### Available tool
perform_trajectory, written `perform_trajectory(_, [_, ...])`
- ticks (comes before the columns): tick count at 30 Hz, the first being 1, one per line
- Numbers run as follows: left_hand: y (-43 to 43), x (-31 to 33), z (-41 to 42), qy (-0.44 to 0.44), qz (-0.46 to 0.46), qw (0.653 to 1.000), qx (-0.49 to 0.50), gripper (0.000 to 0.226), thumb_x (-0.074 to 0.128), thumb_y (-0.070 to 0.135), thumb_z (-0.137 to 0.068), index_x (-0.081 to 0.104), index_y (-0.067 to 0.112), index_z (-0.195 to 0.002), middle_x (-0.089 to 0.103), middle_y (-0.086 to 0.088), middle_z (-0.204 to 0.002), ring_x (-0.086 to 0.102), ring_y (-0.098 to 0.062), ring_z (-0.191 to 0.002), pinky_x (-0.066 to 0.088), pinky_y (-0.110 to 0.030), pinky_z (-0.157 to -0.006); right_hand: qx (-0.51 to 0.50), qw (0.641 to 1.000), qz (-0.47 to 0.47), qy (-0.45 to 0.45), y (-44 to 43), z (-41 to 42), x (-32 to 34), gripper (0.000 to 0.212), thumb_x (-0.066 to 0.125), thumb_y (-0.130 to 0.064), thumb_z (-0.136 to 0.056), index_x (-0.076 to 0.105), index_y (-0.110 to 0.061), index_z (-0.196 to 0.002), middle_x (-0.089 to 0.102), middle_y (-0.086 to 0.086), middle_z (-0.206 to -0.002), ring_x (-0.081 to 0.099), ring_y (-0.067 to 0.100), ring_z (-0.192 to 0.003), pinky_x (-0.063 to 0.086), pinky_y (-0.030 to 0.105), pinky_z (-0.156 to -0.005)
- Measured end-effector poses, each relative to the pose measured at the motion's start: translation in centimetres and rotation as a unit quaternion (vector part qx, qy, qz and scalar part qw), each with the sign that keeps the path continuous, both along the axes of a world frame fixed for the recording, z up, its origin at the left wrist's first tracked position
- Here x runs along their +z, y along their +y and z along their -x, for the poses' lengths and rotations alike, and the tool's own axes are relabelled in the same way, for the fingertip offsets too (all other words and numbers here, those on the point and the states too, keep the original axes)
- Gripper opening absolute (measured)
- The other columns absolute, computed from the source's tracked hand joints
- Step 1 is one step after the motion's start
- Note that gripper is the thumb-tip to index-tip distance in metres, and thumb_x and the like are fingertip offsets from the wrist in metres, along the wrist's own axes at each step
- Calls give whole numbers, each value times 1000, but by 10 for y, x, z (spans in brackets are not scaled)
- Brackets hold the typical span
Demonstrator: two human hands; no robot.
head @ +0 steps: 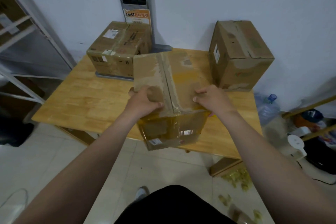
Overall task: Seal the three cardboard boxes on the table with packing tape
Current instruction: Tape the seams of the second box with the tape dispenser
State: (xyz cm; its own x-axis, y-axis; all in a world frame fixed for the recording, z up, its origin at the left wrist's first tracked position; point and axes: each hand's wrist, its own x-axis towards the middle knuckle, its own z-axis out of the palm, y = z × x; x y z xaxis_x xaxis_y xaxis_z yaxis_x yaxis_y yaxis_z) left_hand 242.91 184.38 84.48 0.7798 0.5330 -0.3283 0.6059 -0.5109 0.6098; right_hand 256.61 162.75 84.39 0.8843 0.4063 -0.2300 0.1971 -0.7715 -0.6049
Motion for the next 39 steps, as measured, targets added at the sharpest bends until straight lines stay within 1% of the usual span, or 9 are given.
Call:
perform_trajectory(3, [15, -4, -22, -9, -5, 1000, -29, 82, 86, 49, -75, 47, 36, -146, 34, -9, -149, 44, -30, -134, 38, -36, -109, -38, 999, -34, 9, -6, 1, -6, 37, 75, -39, -87, 70, -30, -123, 63, -3, -128, 68, 28, -94, 55, 33, -40])
perform_trajectory(13, [66, -17, -113, -27, -25, 993, -113, 89, 86, 64, -66, 48, 42, -144, 34, -4, -147, 44, -33, -134, 41, -46, -111, -87, 994, -44, -42, 31, -41, -12, 3, 64, -34, -94, 65, -35, -98, 57, -8, -91, 65, 23, -66, 54, 39, -36])
perform_trajectory(19, [103, -9, -162, 49, -57, 967, -242, 123, 91, 59, -63, 19, 40, -162, -18, 3, -169, -13, -38, -155, 17, -62, -120, -111, 991, -23, -77, 67, -91, -11, 26, 45, -31, -103, 70, -33, -103, 71, -1, -100, 67, 29, -90, 58, 50, -79])
perform_trajectory(25, [113, -14, -226, 57, -97, 964, -242, 126, 85, 65, -66, 10, 36, -163, -18, 1, -170, -20, -45, -152, 14, -67, -120, -225, 969, -36, -100, 79, -147, -6, 29, 37, -29, -103, 64, -20, -97, 69, 3, -90, 63, 26, -81, 47, 34, -68])
perform_trajectory(28, [115, -16, -257, 48, -93, 966, -236, 122, 84, 65, -68, 13, 36, -163, -17, 2, -170, -20, -43, -152, 15, -68, -120, -271, 956, -44, -99, 71, -167, -11, 28, 33, -31, -100, 56, -21, -87, 71, 7, -87, 67, 33, -83, 53, 47, -82])
perform_trajectory(31, [119, -18, -283, 20, -121, 968, -220, 107, 83, 64, -71, 28, 38, -159, -1, 2, -172, -11, -39, -155, 11, -68, -121, -273, 957, -35, -85, 58, -171, -20, 35, 30, -22, -105, 52, -5, -84, 67, 24, -86, 67, 42, -80, 53, 50, -79])
perform_trajectory(35, [97, -23, -293, -116, -235, 941, -214, 45, 74, 48, -85, 64, 41, -128, 48, 2, -145, 30, -32, -141, 29, -55, -111, -266, 963, 22, -31, 33, -170, -51, 23, 34, -5, -103, 53, 4, -112, 64, 28, -102, 62, 43, -93, 41, 47, -72])
perform_trajectory(37, [74, -29, -290, -233, -277, 901, -240, 18, 67, 33, -90, 72, 36, -107, 58, 7, -121, 41, -25, -123, 33, -45, -96, -270, 962, 33, -17, 19, -174, -71, 27, 40, -19, -106, 61, -2, -104, 66, 27, -92, 64, 43, -86, 48, 46, -73])
perform_trajectory(39, [51, -38, -289, -304, -221, 878, -297, 15, 62, 18, -92, 75, 26, -92, 63, 5, -103, 51, -21, -107, 42, -41, -88, -274, 960, 52, 13, 4, -182, -90, 50, 47, -41, -104, 66, -1, -80, 66, 26, -79, 65, 44, -83, 52, 46, -79])
